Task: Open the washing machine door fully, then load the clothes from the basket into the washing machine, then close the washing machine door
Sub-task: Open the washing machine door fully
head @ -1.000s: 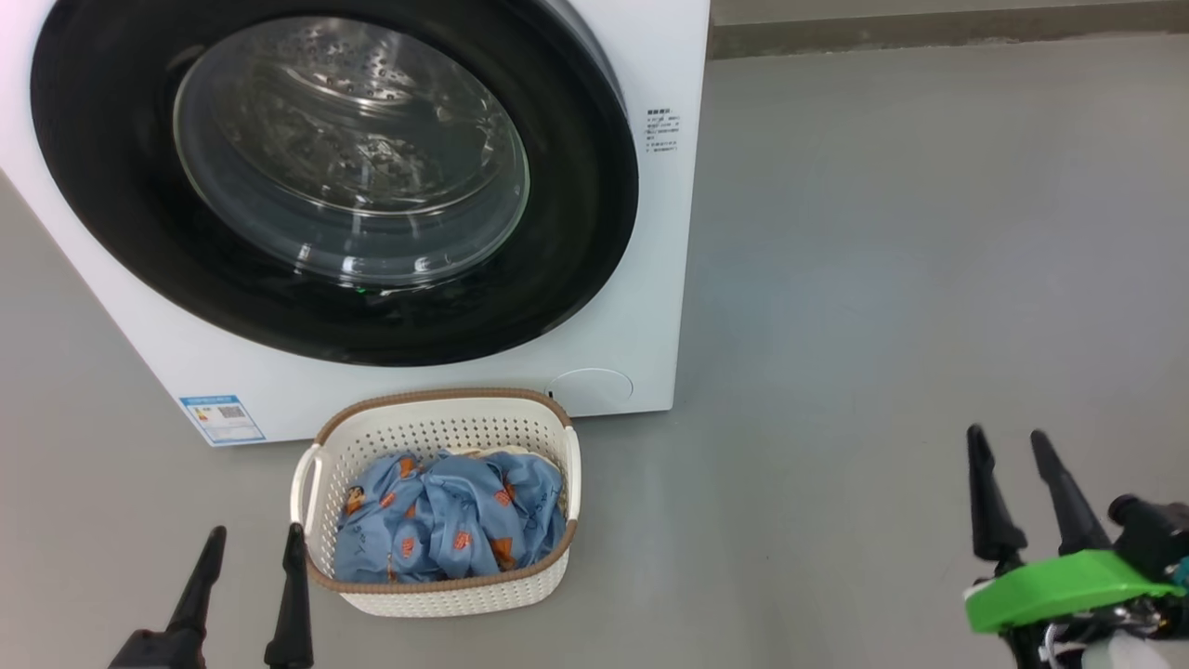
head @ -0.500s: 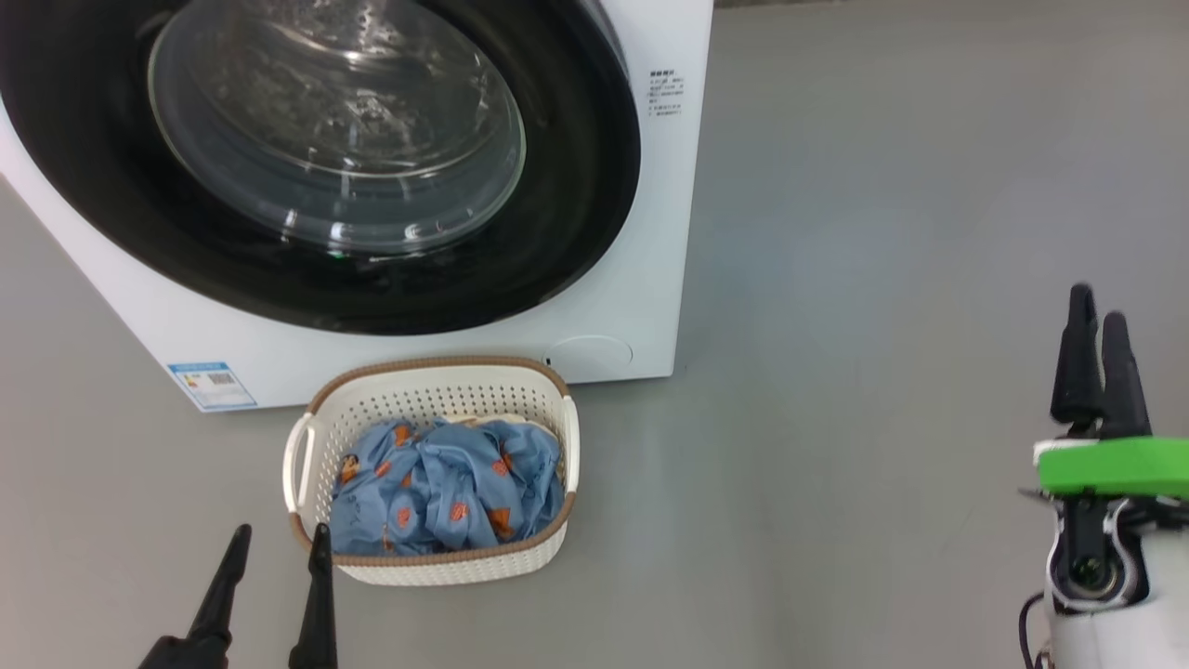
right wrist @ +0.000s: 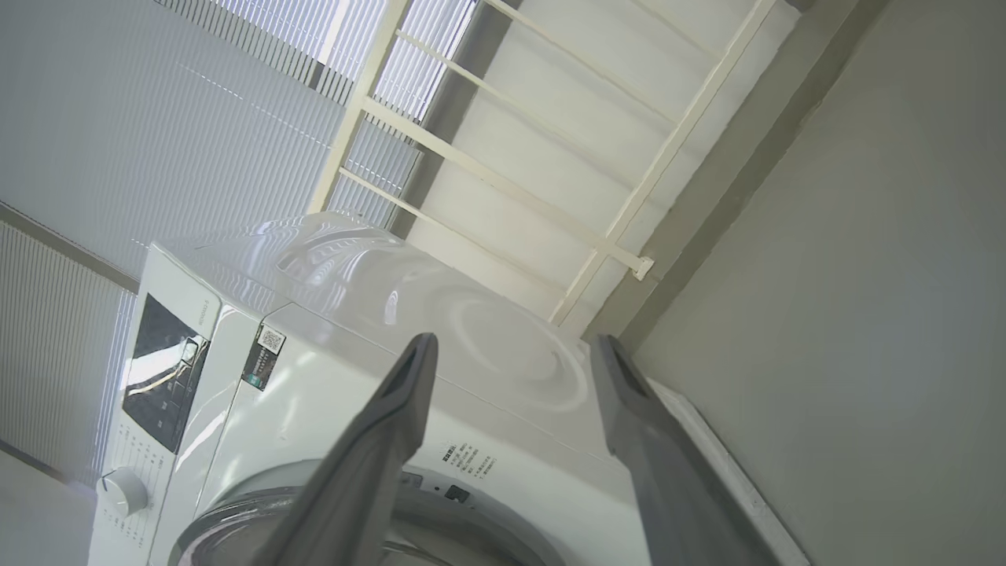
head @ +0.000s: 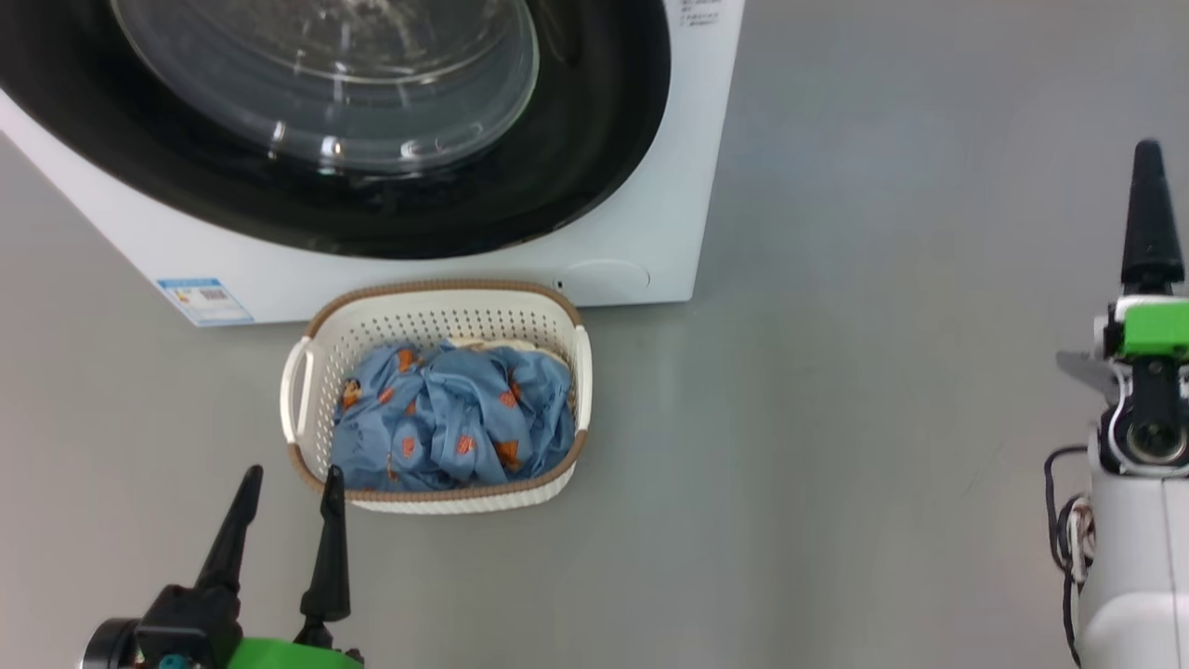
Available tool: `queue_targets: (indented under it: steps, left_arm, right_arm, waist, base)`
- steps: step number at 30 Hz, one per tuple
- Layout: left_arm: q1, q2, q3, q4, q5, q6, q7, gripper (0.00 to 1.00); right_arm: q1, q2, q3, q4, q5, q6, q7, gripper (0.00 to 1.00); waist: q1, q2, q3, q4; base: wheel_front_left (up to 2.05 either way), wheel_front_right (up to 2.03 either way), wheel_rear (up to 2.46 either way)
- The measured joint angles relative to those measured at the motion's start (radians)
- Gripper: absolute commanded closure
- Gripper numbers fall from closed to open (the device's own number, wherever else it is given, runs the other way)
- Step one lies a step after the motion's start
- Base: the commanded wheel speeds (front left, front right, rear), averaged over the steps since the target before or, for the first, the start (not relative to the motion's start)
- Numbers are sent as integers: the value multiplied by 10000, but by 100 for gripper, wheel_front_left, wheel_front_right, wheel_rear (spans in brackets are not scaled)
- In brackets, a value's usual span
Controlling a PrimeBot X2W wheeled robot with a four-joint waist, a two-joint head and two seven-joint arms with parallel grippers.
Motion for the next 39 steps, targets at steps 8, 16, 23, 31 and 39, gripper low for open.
queue_targets:
  steps: [8,16,23,31,39]
  left_arm:
    - [-561,-2,-276,65,-38,0,0,0]
    - [-1095,-8,-625,180,-192,2,0,0]
    - [-1337,-13,-802,230,-288,13,0,0]
    - [-1568,-33,-1037,203,-374,19,0,0]
    - [-1878,-38,-1281,125,-476,33,-2,0]
  right_arm:
    - [-1368,35,-560,748,1058,0,1421,100]
    - [-2662,59,-654,1459,1384,-2,3191,100]
    - [-3782,63,-723,2155,1317,-2,4665,100]
    - [-5123,29,-1103,2976,1001,-2,5799,100]
    - [-6680,40,-1425,3749,397,-4,6730,100]
  waist:
    - [0,0,804,222]
    - [0,0,1452,450]
    - [0,0,1779,700]
    - [0,0,2153,1029]
    - [0,0,2609,1318]
  base:
    - [0,0,0]
    - [0,0,0]
    - [0,0,0]
    - [0,0,0]
    - [0,0,0]
